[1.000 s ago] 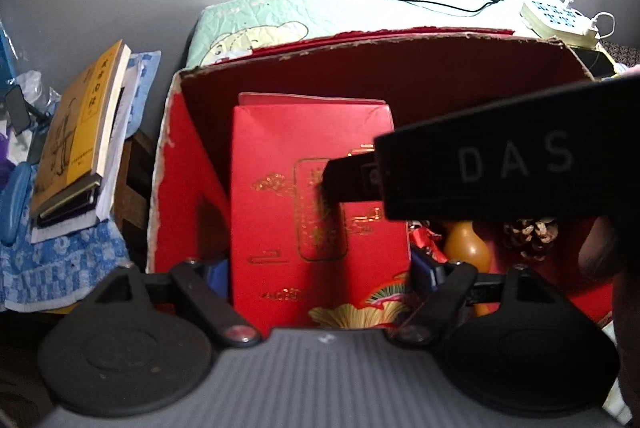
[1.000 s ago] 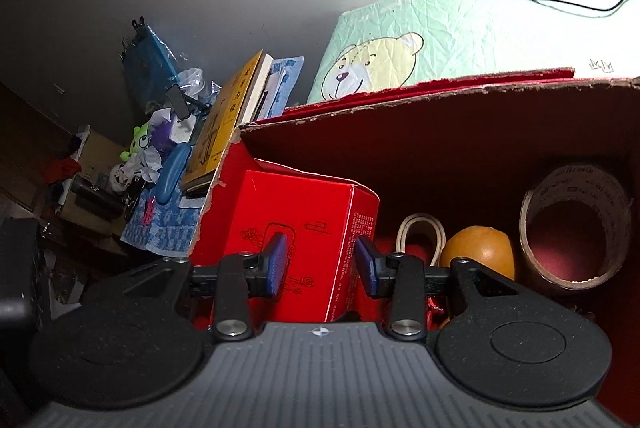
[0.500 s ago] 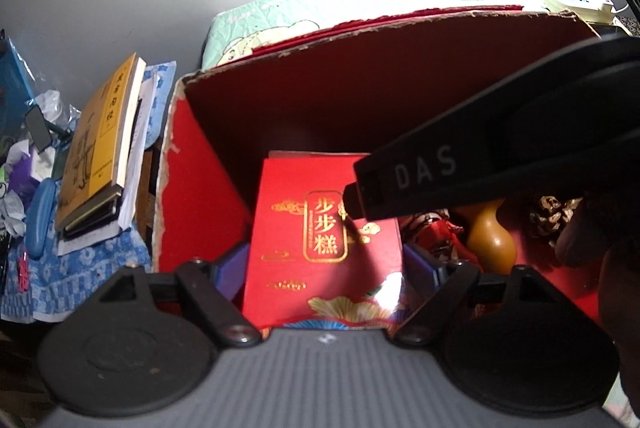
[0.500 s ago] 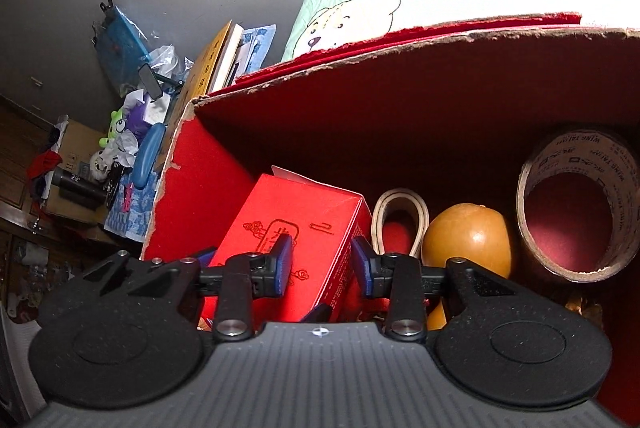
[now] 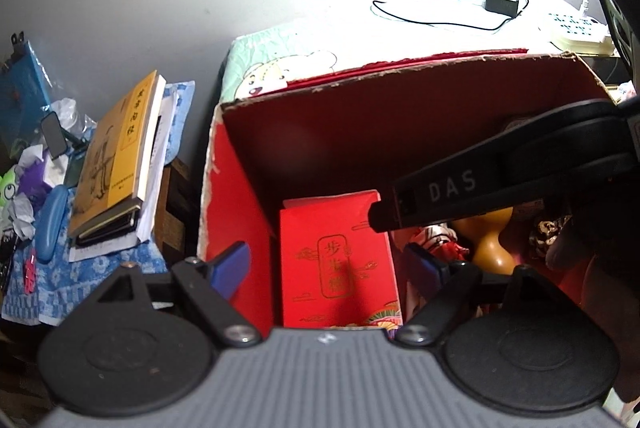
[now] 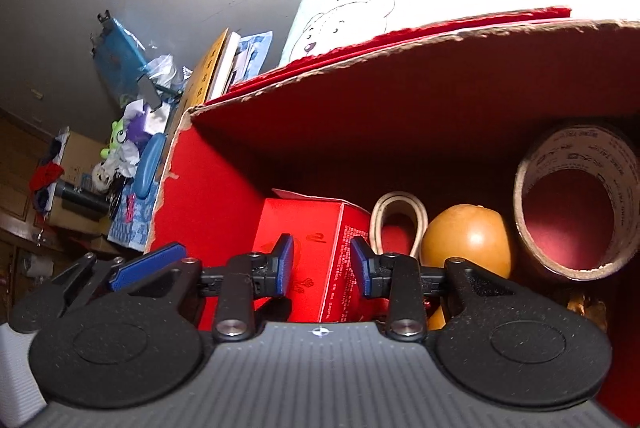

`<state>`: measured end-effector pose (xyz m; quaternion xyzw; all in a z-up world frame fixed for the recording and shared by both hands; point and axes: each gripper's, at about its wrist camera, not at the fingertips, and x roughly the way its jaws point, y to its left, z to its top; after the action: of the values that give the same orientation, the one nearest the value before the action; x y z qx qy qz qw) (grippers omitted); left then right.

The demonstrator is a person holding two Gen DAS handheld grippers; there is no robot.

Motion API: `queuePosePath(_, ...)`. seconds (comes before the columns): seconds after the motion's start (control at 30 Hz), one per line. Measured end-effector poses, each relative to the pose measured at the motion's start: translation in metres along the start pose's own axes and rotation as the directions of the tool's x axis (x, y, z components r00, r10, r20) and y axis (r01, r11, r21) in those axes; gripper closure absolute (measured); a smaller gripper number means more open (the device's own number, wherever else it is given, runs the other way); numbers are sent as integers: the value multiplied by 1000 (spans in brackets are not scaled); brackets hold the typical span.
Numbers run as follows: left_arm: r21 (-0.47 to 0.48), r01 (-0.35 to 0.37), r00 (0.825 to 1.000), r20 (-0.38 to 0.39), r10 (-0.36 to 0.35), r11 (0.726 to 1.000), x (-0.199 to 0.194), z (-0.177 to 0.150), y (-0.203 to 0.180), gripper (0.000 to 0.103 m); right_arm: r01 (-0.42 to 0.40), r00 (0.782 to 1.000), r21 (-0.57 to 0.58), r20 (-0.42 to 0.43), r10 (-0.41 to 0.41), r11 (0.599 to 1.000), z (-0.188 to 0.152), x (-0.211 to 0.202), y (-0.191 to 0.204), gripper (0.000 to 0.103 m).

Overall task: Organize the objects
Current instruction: 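Lower the gift box into the red box beside the red packet and open both grippers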

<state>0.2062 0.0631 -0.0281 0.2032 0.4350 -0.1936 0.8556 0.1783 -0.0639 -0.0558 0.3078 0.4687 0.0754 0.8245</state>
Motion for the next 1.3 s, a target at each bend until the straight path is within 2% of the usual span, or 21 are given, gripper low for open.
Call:
queuePosePath(0.07, -1, 7, 1000, 0, -7, 1000, 1, 1, -2, 14, 12, 1000, -4, 19, -12, 1000, -1, -2, 1, 68)
queuePosePath(0.3, -28, 34, 999, -13, -35, 999, 0, 3, -6, 15, 33, 997, 46, 71, -36, 998, -3, -8, -5, 68)
queuePosePath(0.6, -86, 63, 997, -44, -67, 994, 3, 4, -2, 15, 100, 984, 42, 145, -105, 994, -7, -15, 2, 67)
queuePosePath(0.73, -100, 56, 997, -39, -60, 993, -1, 3, -1, 14, 176, 963, 14, 206, -175, 984, -11, -23, 9, 67)
queuePosePath(0.87, -132, 76, 996, -33, -81, 988, -3, 2, 4, 9, 283, 928, -41, 265, -262, 958, -17, -36, 14, 67)
queuePosePath(1.03, -123, 72, 997, -31, -76, 990, -9, 1, -2, 8, 306, 909, 1, 296, -292, 952, -22, -57, 7, 67)
queuePosePath(1.17, -117, 53, 998, -25, -56, 992, -16, -1, -4, 8, 336, 887, 16, 331, -322, 942, -26, -70, 13, 67)
queuePosePath(1.3, -121, 51, 998, -29, -55, 991, -23, -2, -3, 8, 354, 874, 15, 350, -336, 935, -36, -82, 19, 67)
